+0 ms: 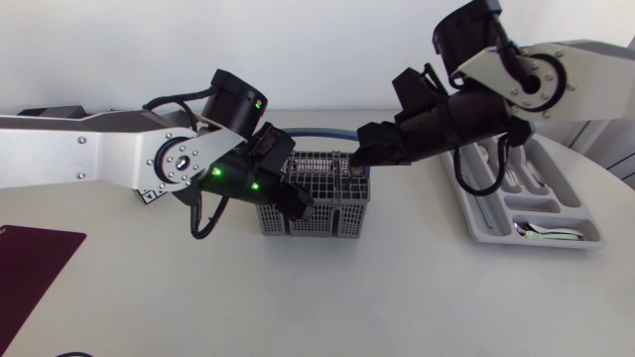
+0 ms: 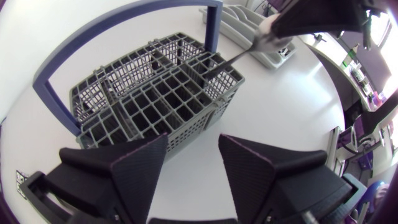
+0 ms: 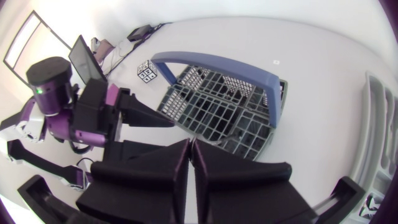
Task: Transfer all utensils from the basket to the drawer tray.
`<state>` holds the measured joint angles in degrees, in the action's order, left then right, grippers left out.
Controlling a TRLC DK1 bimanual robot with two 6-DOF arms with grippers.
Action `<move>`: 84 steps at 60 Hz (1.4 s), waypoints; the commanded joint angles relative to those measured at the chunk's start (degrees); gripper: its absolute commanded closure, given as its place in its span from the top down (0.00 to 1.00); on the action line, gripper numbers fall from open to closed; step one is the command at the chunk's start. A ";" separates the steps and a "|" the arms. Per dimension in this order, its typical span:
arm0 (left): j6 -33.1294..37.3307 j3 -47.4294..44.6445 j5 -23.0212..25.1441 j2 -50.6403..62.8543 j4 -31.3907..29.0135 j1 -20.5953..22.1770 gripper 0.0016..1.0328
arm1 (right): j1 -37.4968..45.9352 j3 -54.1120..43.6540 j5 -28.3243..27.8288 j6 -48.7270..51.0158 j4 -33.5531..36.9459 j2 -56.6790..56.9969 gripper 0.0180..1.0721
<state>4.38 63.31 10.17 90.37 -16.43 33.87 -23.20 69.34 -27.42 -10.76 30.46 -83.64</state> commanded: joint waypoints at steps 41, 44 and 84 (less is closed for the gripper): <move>0.45 -1.35 0.02 0.51 0.25 0.76 0.57 | 21.97 -0.17 -2.38 1.27 18.06 8.31 0.05; 0.36 -1.35 0.02 0.51 0.25 0.94 0.57 | 23.64 -0.70 0.70 2.68 19.29 8.05 0.05; 0.45 -1.43 -0.07 -0.10 0.08 0.85 0.57 | 45.09 -6.85 34.10 14.28 3.56 -5.57 0.05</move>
<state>4.38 63.31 10.17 90.37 -16.43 34.68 20.91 64.84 5.17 1.72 35.75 -86.32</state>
